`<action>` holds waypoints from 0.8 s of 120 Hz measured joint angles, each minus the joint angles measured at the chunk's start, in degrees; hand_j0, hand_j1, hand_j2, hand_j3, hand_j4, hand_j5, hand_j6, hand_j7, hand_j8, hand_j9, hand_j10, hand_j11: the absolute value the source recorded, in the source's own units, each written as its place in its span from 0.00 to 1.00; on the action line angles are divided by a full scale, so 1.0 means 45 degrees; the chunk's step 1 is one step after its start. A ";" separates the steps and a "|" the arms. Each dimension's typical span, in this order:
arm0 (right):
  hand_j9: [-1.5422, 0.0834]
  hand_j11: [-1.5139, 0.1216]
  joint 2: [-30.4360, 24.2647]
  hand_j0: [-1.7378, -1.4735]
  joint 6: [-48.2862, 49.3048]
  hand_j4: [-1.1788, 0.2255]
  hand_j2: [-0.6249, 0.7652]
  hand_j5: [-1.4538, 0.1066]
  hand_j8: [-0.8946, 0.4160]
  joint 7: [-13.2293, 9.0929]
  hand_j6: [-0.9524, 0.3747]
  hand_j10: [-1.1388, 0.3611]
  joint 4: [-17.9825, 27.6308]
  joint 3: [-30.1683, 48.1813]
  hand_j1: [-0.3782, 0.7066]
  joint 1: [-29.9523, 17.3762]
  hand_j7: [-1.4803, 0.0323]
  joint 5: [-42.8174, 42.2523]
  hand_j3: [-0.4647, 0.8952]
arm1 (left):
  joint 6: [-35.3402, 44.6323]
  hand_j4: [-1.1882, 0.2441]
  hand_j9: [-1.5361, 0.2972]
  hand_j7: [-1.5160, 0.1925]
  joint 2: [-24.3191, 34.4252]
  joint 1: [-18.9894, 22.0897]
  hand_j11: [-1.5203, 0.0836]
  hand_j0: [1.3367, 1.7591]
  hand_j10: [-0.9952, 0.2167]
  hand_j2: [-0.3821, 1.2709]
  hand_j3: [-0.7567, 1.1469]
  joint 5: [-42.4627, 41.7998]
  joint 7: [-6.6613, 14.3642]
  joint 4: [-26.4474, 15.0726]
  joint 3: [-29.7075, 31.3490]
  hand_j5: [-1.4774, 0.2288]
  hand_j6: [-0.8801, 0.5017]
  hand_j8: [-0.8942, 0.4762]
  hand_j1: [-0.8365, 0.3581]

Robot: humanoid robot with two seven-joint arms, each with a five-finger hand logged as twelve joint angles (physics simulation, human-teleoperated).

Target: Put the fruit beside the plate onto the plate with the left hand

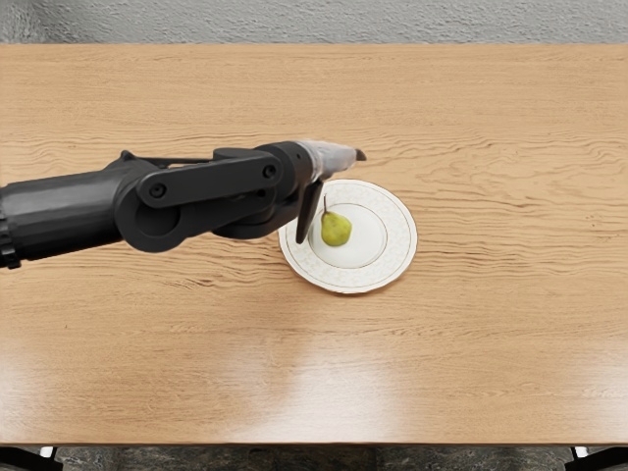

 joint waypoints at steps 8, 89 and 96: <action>0.93 0.91 0.0000 0.30 0.0000 0.82 0.45 0.91 0.66 0.0000 0.70 0.74 0.0000 -0.0001 0.05 0.0003 0.96 0.0000 0.34 | -0.0003 0.81 0.82 0.86 0.0316 -0.0011 0.92 0.76 0.79 0.24 0.40 -0.0962 0.0000 0.0042 -0.0123 0.84 0.61 0.63 0.96; 0.93 0.91 0.0000 0.30 0.0000 0.82 0.45 0.91 0.66 0.0000 0.70 0.74 0.0028 0.0000 0.05 0.0015 0.96 -0.0017 0.34 | -0.5803 0.83 0.84 0.89 0.7321 0.0745 0.95 0.76 0.82 0.23 0.40 -1.0353 0.0000 -0.0109 -0.2018 0.86 0.63 0.65 0.99; 0.93 0.91 0.0000 0.30 0.0000 0.82 0.45 0.91 0.66 0.0000 0.70 0.74 0.0033 0.0000 0.05 0.0015 0.96 -0.0018 0.34 | -0.5913 0.83 0.84 0.89 0.7700 0.0874 0.95 0.76 0.82 0.23 0.40 -1.0510 0.0000 -0.0105 -0.2320 0.87 0.63 0.65 0.99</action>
